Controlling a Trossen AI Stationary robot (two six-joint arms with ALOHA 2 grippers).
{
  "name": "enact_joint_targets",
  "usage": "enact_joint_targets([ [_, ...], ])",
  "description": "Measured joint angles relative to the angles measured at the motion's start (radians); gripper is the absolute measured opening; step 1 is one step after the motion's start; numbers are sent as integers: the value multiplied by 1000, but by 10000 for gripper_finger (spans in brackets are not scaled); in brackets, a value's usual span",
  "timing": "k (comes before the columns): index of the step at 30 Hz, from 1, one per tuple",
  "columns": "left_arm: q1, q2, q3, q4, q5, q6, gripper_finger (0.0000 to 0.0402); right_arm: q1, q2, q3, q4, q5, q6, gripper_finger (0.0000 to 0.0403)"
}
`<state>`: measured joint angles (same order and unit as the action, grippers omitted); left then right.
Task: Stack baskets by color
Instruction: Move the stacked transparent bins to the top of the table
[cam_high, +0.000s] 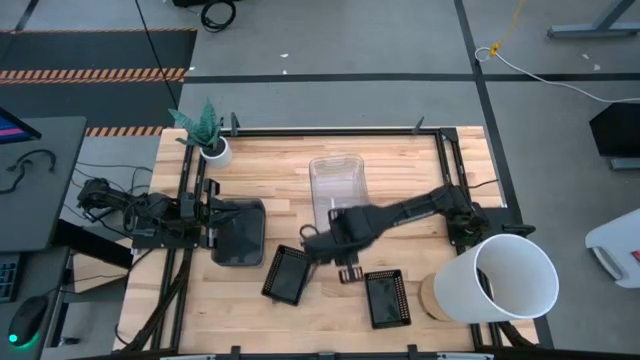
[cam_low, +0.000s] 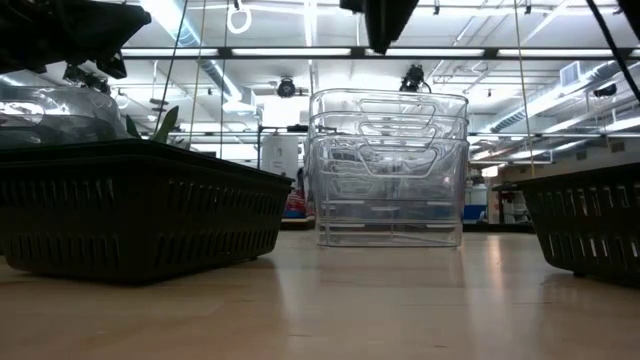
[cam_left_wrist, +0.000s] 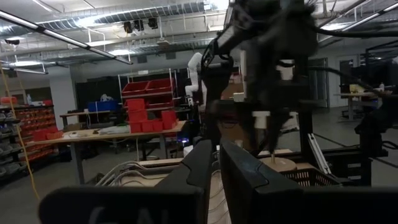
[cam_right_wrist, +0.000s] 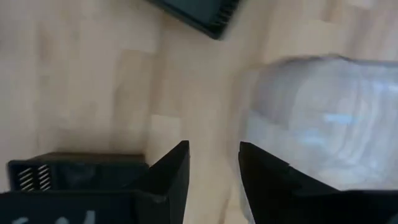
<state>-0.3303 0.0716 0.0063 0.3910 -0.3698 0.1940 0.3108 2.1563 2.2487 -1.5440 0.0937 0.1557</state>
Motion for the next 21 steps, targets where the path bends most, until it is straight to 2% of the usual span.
enact_joint_targets([
  [5, 0, 0, 0, 0, 0, 0, 34, 81, 2, -54, 59, -11, -18, 143],
  [8, 0, 0, 0, 0, 0, 0, 30, 105, 0, -104, 105, -43, 7, 143],
  [16, 0, 0, 0, 0, 0, 0, 39, 142, -29, -285, 218, -44, 50, 140],
  [19, 0, 0, 0, -1, 0, 0, 40, 127, -100, -410, 305, -14, 61, 136],
  [21, 0, 0, 0, 0, 0, 0, 38, 117, -152, -501, 374, 67, 67, 133],
])
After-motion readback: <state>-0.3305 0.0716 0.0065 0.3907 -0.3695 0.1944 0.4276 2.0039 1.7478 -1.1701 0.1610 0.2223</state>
